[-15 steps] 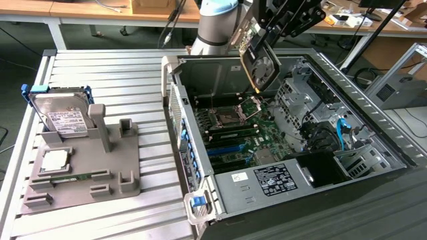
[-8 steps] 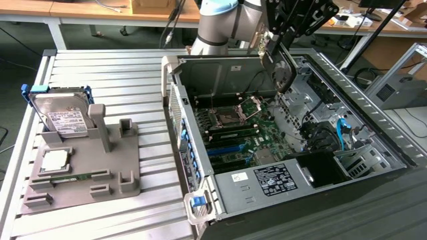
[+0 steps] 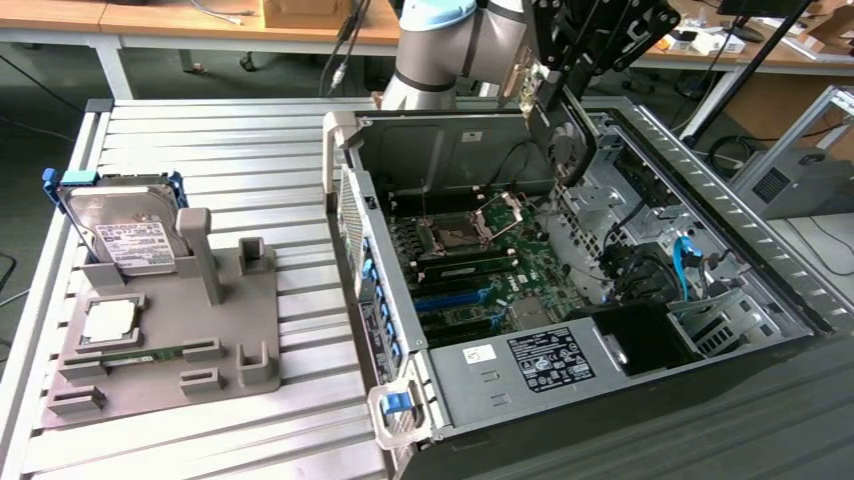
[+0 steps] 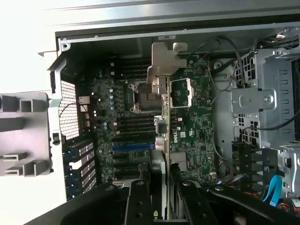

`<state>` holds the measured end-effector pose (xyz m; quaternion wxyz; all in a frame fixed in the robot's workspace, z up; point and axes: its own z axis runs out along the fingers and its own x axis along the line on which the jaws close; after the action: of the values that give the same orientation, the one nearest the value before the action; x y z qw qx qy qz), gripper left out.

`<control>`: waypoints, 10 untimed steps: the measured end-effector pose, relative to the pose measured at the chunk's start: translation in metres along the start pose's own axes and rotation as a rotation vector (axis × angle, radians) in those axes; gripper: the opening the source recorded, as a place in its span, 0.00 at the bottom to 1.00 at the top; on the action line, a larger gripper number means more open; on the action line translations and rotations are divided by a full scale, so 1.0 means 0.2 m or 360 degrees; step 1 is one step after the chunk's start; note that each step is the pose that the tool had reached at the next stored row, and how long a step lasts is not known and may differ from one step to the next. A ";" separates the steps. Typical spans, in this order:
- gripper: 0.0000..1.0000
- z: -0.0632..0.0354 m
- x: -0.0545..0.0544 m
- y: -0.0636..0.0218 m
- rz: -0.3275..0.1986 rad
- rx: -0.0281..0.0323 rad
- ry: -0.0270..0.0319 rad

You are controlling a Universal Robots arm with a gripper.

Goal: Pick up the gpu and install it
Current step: 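Pick up the gpu and move the gpu toward the slot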

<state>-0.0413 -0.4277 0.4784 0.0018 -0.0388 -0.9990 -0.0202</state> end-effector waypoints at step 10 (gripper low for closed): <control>0.27 0.056 0.00 -0.002 0.0000 0.00019 -0.00001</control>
<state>-0.0412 -0.4277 0.4672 0.0018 -0.0387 -0.9991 -0.0196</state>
